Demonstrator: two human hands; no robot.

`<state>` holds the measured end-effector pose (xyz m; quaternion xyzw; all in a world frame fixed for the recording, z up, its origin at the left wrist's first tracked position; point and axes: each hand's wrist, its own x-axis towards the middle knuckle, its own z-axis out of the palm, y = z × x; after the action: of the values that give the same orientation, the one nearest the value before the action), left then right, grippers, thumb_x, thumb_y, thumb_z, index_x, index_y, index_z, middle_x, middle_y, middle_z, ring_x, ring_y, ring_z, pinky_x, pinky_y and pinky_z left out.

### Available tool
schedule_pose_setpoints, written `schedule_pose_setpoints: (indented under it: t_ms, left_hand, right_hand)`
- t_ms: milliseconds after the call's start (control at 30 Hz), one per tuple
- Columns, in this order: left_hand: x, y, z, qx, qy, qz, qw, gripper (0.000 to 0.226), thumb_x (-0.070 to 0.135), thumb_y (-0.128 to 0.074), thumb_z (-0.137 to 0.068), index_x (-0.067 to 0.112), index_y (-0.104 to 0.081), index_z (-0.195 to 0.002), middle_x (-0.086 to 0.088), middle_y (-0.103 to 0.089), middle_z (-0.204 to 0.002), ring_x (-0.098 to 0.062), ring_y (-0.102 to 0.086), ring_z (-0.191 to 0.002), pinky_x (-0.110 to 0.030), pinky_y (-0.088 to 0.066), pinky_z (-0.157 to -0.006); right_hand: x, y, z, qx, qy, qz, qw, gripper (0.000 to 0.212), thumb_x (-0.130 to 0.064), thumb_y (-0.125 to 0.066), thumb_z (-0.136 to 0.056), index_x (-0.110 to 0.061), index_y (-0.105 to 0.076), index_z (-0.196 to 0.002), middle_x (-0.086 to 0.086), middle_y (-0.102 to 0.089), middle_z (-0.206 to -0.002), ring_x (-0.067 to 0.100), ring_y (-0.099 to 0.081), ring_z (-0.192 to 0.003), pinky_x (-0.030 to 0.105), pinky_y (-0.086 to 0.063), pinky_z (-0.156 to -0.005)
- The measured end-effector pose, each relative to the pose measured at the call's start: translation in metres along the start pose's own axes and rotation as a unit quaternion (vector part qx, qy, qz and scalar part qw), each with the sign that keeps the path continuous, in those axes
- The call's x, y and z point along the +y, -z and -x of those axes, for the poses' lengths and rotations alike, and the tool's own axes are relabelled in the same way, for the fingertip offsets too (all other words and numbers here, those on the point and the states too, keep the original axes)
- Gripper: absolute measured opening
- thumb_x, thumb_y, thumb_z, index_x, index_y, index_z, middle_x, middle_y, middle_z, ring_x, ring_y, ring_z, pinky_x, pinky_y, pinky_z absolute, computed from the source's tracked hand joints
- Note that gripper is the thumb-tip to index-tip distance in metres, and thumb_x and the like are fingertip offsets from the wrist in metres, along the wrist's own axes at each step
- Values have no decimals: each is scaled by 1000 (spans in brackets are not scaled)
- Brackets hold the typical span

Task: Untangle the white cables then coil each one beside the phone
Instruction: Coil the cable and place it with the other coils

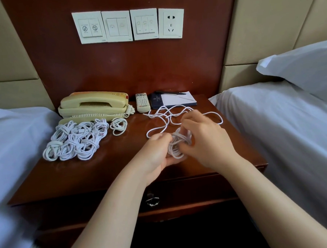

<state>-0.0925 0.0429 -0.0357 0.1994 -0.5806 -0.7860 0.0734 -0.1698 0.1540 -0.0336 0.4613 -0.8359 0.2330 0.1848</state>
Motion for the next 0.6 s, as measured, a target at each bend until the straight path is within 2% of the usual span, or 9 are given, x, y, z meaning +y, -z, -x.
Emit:
schedule_pose_setpoints:
  t_ms: [100,200,300,400,467,533,600]
  left_hand:
    - [1,-4,2,-7,-2,20,1000,34,5,-29,-98,-5,-51,-121,-23,-63,-109,-23,-63,-85,-38,-57,-78]
    - [2,-3,0,-3,-14,27,1000,32,6,-30,-99,-6,-51,-121,-25,-62,-117,-25,-63,-95,-37,-58,-79]
    - [1,1,1,-7,-20,22,1000,31,5,-32,-100,-7,-54,-118,-23,-63,-114,-24,-64,-96,-33,-59,-74]
    - [0,3,2,-11,-38,7,999,27,3,-34,-100,-7,-58,-108,-20,-65,-107,-23,-64,-93,-30,-59,-72]
    - [1,5,2,-13,-58,-5,998,27,2,-34,-100,1,-61,-101,-15,-66,-103,-20,-64,-92,-26,-59,-74]
    - [2,8,2,-20,-73,-12,997,29,0,-35,-99,3,-62,-109,-14,-66,-109,-22,-64,-99,-25,-58,-76]
    - [1,9,0,-19,-85,-8,996,31,-1,-35,-99,0,-58,-120,-17,-64,-115,-26,-62,-107,-25,-57,-79]
  right_hand:
    - [2,-2,-2,42,-2,14,999,21,-23,-69,-74,-24,-49,-77,-8,-44,-91,12,-37,-82,20,-22,-47]
    - [1,-5,0,56,8,7,998,19,-18,-66,-74,-17,-47,-74,-4,-48,-77,17,-41,-65,22,-24,-46]
    - [0,-7,0,57,3,-16,998,23,-16,-65,-76,-18,-43,-73,-6,-47,-72,18,-43,-60,26,-28,-47]
    - [9,-6,-1,19,8,-127,992,16,-12,-68,-76,-18,-53,-74,-9,-48,-69,11,-46,-61,20,-34,-53]
    - [14,-4,0,-8,7,-212,977,14,-10,-70,-79,-20,-62,-84,-7,-57,-72,10,-53,-66,15,-40,-59]
    - [14,-2,2,-14,-11,-285,958,18,-8,-65,-84,-22,-63,-94,-6,-62,-75,6,-56,-68,13,-43,-63]
    - [13,-2,1,18,-27,-326,945,18,-8,-59,-89,-22,-63,-99,-8,-62,-76,2,-56,-68,11,-42,-65]
